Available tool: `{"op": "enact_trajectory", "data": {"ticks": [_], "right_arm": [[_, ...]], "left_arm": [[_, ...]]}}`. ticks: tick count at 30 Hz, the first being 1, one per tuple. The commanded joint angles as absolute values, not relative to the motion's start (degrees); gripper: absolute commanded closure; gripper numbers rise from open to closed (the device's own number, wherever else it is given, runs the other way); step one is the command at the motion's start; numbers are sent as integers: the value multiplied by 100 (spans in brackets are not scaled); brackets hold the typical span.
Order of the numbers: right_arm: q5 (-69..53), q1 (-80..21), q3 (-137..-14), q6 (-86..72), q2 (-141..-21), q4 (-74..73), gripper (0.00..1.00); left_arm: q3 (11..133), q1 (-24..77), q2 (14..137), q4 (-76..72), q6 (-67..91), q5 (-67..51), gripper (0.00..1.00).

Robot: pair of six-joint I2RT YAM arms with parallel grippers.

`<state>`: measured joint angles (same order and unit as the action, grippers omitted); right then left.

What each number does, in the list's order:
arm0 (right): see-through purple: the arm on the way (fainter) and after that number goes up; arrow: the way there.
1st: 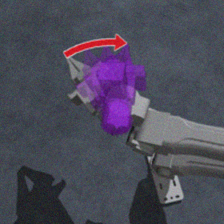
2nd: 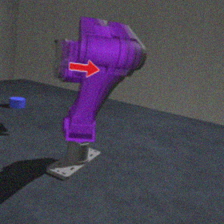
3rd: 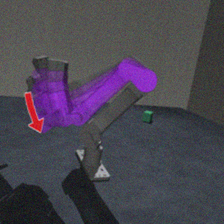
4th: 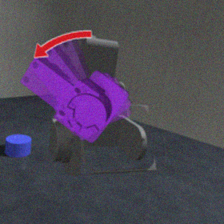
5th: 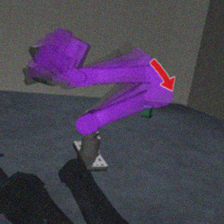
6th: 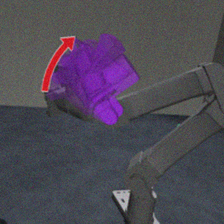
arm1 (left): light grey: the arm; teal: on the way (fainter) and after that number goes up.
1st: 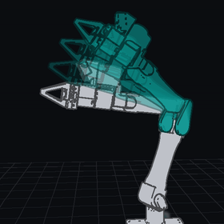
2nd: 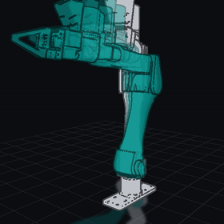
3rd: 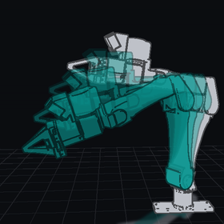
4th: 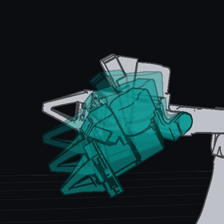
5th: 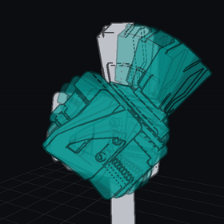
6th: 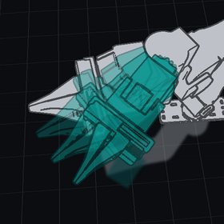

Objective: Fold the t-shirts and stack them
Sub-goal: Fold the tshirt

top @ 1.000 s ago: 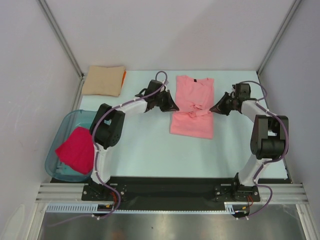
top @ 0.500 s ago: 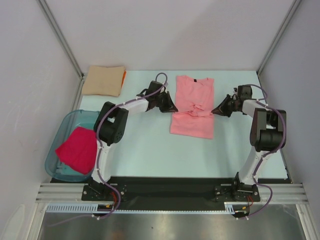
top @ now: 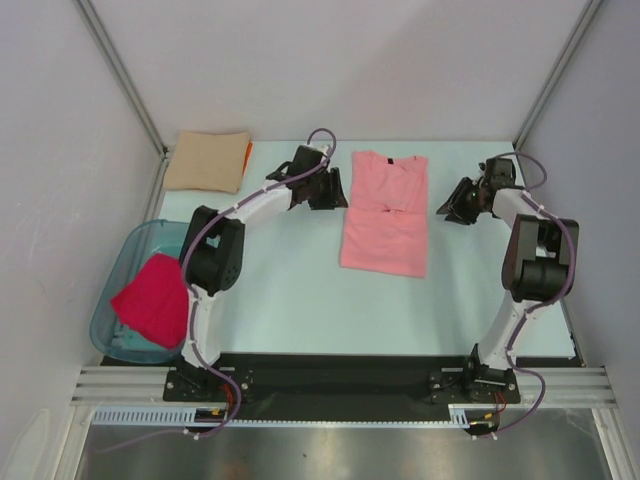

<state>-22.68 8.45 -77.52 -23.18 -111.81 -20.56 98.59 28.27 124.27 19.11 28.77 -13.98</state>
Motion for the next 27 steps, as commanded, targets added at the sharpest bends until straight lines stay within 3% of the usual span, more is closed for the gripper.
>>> {"op": "enact_trajectory", "data": {"ticks": [1,5,7,11,13,15,23,27], "right_arm": [[-1452,406,-7096,-2153,-9708,-2207,59],[-1353,-245,-5857,-2320,-8792,-1592,54],[-1999,-281,-5547,-2748,-8684,-936,56],[-2951,-351,-5309,-3181,-9025,-528,69],[-3451,-404,-5151,-3164,-9280,-440,81],[-3804,-422,-4749,-3208,-9351,-247,87],[-3604,333,-3718,-2936,-9255,-167,91],[-2903,641,-3691,-2576,-8668,-869,89]], "left_arm": [[9178,3006,11339,1768,2522,-1185,50],[8168,3199,11004,715,2865,-1976,56],[7972,3366,10995,362,3023,-2100,57],[7893,3515,11320,-236,3401,-2636,60],[7840,3586,11434,-246,3366,-2646,62],[7638,3603,11443,-281,3410,-2707,62],[7225,3533,11646,509,2945,-1917,63],[6926,3559,11269,659,2708,-1548,62]]}}
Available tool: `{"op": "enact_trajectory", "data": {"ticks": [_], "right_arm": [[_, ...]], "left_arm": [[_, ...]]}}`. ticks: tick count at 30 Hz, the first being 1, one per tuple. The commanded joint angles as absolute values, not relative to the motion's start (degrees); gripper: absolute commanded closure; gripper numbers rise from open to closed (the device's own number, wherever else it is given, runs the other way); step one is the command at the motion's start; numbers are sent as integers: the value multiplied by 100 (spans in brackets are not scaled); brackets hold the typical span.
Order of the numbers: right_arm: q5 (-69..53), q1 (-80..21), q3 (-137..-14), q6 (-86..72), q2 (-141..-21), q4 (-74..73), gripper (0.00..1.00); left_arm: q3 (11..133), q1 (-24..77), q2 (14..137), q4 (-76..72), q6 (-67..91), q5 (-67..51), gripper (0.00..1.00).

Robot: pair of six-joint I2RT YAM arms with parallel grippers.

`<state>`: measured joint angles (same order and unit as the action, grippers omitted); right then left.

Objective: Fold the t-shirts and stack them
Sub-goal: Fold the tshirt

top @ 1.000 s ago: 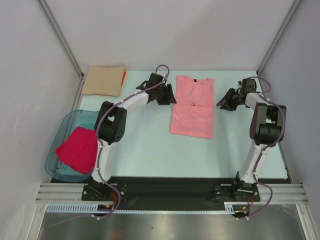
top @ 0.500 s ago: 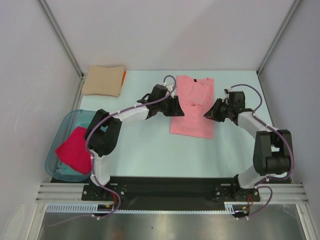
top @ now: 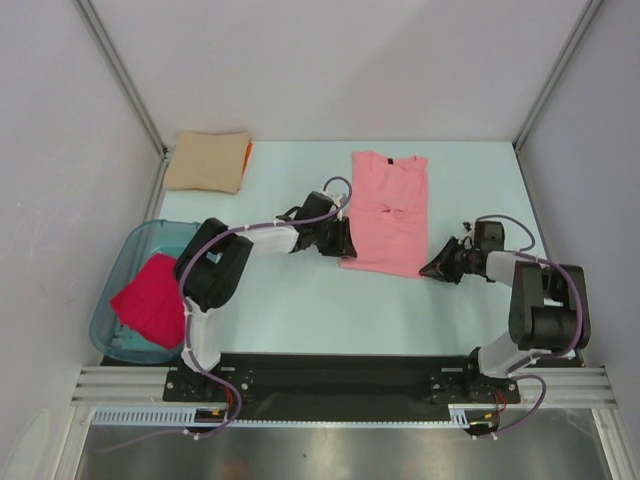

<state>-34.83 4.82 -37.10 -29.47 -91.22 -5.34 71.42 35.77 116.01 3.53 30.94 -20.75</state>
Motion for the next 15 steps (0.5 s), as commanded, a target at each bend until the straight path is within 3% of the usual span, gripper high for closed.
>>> {"op": "enact_trajectory", "data": {"ticks": [1,5,8,11,15], "right_arm": [[-2831,685,-3683,-2514,-8344,-1157,89],[-2514,756,-3428,-2715,-7107,-1599,75],[-2470,765,-3095,-3154,-6305,-1617,48],[-2408,765,-2594,-4003,-5829,-1302,34],[-2147,695,-1698,-5421,-5003,-118,31]], "left_arm": [[6847,3568,11094,720,2681,-1416,60],[6111,3630,9873,659,2776,-888,48],[5488,3647,9151,318,3476,-992,36],[4540,3717,8676,-709,4792,-941,30],[3675,3990,8630,-1862,6431,-309,26]]}}
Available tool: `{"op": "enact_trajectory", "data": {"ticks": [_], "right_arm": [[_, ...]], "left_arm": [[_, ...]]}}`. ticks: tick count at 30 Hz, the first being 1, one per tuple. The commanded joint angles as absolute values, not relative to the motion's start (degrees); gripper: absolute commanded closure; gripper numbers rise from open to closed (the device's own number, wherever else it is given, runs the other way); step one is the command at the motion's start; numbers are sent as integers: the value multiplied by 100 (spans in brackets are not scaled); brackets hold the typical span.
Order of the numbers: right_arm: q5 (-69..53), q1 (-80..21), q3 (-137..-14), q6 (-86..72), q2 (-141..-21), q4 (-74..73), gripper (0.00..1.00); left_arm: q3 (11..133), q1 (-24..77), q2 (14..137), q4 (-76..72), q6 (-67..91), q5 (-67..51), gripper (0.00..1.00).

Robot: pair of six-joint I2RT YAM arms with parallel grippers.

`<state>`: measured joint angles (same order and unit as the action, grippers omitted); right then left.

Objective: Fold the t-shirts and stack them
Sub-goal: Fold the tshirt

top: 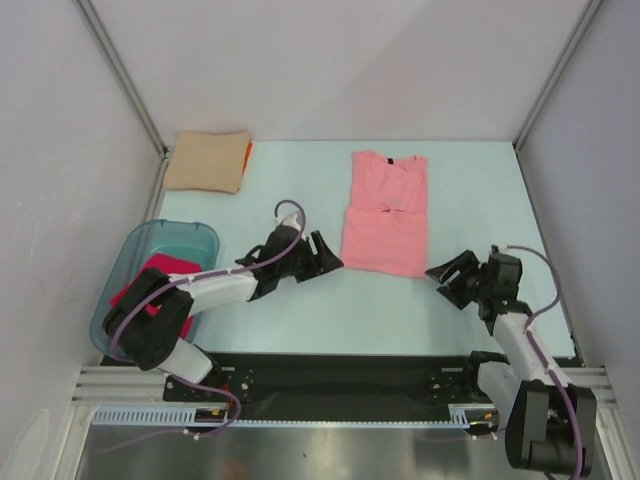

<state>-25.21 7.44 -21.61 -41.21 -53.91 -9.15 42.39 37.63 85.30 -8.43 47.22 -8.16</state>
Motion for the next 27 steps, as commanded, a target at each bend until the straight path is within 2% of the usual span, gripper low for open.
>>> {"op": "enact_trajectory", "data": {"ticks": [1,7,9,15,19,27], "right_arm": [[-1936,616,-1427,-5632,-4897,-62,31],[-756,18,-1126,-6335,-4781,710,34],[-573,-183,-967,-6652,-4921,948,40],[-123,-615,-984,-7391,-5905,1414,49],[-9,-852,-1160,-7523,-6310,1275,50],[756,-1037,-1028,-7769,-6380,1300,50]], "left_arm": [[3639,4042,8848,-2063,6686,-273,27],[4025,4306,9729,-2381,7768,-9,31],[4025,4298,9939,-2426,8234,174,33],[4280,4298,10221,-1803,8947,439,39],[4280,4272,10432,-1775,9272,361,42],[4236,4157,10582,-1617,9545,413,48]]}}
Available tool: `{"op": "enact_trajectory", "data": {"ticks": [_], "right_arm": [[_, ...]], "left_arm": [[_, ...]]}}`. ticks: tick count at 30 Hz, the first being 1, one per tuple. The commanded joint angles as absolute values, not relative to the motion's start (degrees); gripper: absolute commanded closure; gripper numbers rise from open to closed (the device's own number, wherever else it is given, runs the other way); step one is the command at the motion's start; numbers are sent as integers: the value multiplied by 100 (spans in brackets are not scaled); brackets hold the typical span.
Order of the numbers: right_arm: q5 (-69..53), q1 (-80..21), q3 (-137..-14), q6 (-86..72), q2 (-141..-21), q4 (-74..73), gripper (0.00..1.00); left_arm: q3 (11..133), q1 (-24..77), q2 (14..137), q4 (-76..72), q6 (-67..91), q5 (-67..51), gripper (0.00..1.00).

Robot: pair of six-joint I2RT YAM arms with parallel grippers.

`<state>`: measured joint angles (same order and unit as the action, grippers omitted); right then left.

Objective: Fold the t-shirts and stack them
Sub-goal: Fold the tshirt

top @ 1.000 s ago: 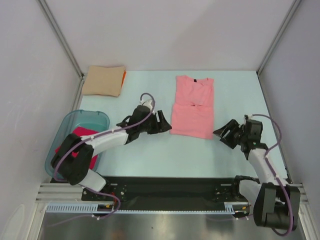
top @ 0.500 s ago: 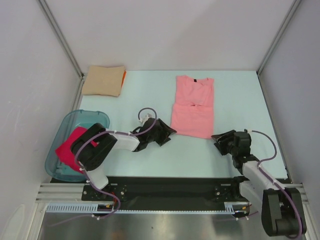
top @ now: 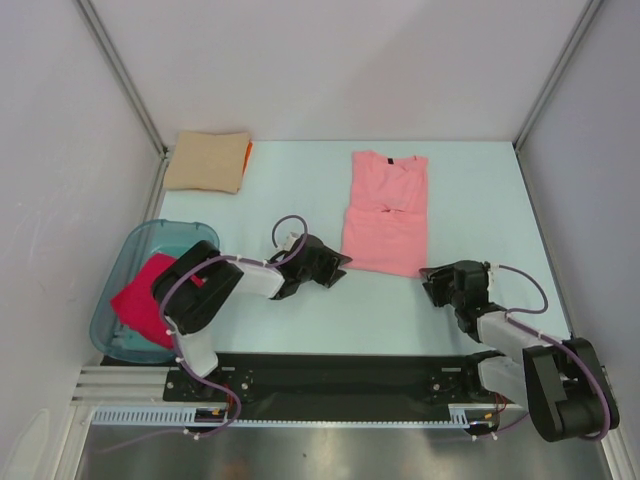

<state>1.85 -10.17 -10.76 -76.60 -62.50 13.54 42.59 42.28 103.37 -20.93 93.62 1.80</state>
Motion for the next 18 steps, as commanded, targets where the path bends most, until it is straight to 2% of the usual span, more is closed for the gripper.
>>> {"op": "enact_trajectory", "data": {"ticks": [1,7,14,18], "right_arm": [[747,-1037,-1028,-7770,-6494,1327,50],[624,-1046,-1134,-7875,-6978,1529,55],[720,-1090,-1116,-7945,-7014,1547,59],[756,-1099,-1204,-7919,-7092,1485,63]], "left_arm": [[4245,4149,10617,-1635,9562,370,49],[4280,4096,10722,-1600,9571,404,51],[4298,4052,10767,-1538,9510,448,54],[4324,4008,10854,-1643,9448,378,65]]}}
